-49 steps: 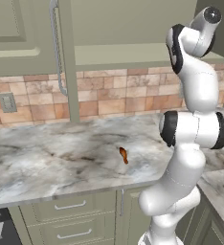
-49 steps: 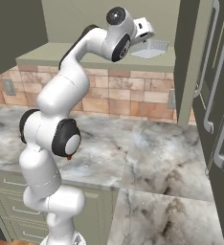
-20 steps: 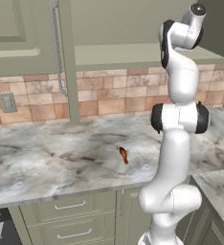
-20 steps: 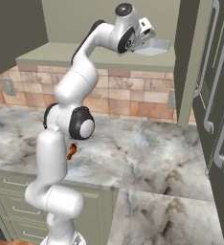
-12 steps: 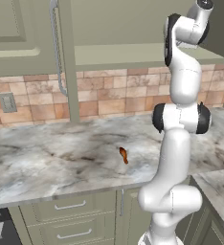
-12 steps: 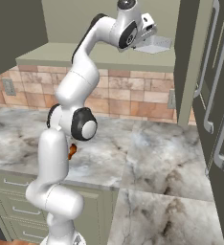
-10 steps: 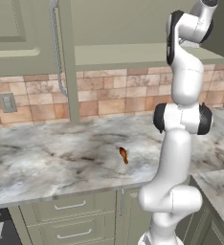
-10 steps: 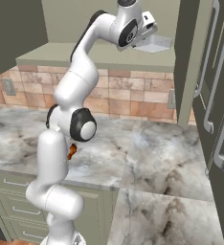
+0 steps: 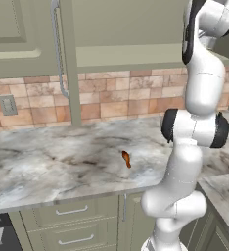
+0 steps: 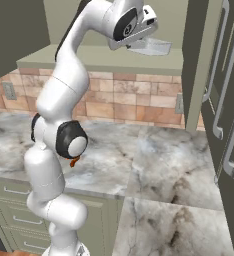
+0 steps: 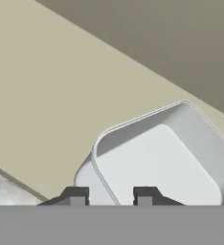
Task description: Retrieve the tupperware from the cabinet, then place the raw meat into the tupperware to avoid contamination.
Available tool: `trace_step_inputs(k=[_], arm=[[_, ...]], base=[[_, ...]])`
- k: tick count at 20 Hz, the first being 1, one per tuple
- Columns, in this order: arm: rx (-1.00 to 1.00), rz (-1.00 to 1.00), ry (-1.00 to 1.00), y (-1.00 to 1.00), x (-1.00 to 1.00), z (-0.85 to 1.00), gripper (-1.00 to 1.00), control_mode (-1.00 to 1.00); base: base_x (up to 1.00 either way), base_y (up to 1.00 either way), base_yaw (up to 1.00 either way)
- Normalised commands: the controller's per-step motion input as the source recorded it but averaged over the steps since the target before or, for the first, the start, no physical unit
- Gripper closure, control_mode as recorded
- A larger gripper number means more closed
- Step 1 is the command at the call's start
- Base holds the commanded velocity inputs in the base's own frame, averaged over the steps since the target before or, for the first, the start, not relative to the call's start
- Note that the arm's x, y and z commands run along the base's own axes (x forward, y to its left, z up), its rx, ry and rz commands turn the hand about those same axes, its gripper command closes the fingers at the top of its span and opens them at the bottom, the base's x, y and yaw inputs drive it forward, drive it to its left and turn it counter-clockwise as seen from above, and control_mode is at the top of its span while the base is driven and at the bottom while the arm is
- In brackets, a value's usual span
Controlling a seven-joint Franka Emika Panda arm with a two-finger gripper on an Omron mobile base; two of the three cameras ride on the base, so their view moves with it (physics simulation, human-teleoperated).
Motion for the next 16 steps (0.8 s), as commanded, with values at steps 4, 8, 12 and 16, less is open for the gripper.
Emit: trace_step_inputs(k=[4, 8, 12, 16], arm=[[-0.06, 0.05, -0.16, 0.60, -0.99, -0.92, 1.00, -1.00], [-0.12, 0.08, -0.15, 0.57, -0.96, -1.00, 1.00, -1.00], [-0.12, 0.09, -0.13, 0.57, -0.97, -1.00, 1.00, -1.00], [-0.13, 0.10, -0.09, 0.60, -0.97, -1.00, 1.00, -1.00]], base=[[0.00, 0.00, 0.00], [0.00, 0.00, 0.00], [0.00, 0.00, 0.00], [0.00, 0.00, 0.00]])
